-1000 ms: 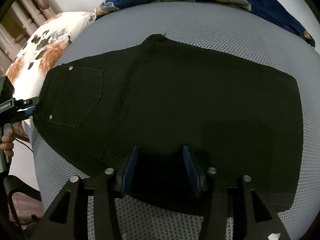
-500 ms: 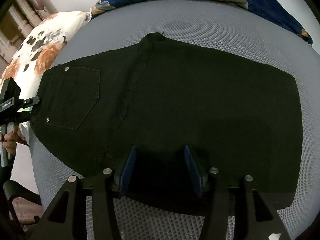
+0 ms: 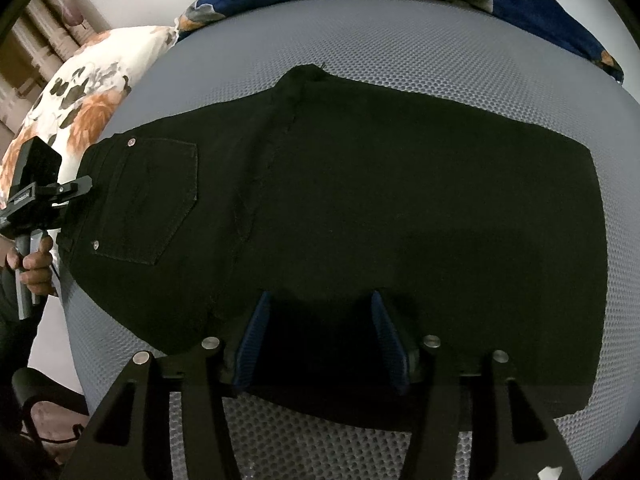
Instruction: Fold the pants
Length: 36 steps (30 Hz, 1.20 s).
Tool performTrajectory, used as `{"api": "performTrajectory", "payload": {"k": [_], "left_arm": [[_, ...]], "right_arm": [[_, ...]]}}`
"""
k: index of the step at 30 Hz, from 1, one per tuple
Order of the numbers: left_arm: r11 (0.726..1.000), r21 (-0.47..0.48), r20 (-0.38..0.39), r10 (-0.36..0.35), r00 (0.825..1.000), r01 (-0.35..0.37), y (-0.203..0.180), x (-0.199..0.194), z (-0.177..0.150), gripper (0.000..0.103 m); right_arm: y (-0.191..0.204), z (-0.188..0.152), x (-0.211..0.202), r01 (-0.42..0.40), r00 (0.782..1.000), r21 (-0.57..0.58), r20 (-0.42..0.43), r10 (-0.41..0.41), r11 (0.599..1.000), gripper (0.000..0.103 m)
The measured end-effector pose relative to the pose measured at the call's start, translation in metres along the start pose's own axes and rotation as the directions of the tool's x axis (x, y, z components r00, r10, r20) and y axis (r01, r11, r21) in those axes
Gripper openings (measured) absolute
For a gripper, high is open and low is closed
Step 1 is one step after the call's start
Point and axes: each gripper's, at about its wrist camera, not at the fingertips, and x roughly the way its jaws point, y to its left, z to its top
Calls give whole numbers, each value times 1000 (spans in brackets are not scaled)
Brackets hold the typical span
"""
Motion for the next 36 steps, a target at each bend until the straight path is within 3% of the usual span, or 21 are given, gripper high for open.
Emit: {"api": "performTrajectory", "payload": {"k": [4, 7, 12, 15, 29, 36], "left_arm": [[990, 10, 13, 142, 990, -142, -8, 0, -4, 40], [982, -47, 16, 184, 983, -184, -9, -7, -8, 34], [965, -32, 60, 260, 964, -259, -38, -14, -13, 27], [976, -65, 72, 213, 974, -209, -53, -21, -14, 24], [992, -52, 136, 123, 983, -117, -134, -17, -13, 22], [998, -64, 139, 1, 990, 8, -169, 12, -16, 22]], "right_arm": [[-1, 1, 1, -11, 1000, 3, 5, 11, 1000, 56], [-1, 1, 1, -7, 1000, -10, 7, 7, 1000, 56], [-4, 1, -2, -23, 1000, -10, 13, 23, 1000, 56], [-8, -1, -5, -37, 999, 7, 9, 37, 999, 56], [-46, -5, -50, 2, 994, 26, 114, -5, 1000, 58], [-80, -7, -69, 25, 986, 78, 160, -38, 997, 58]]}}
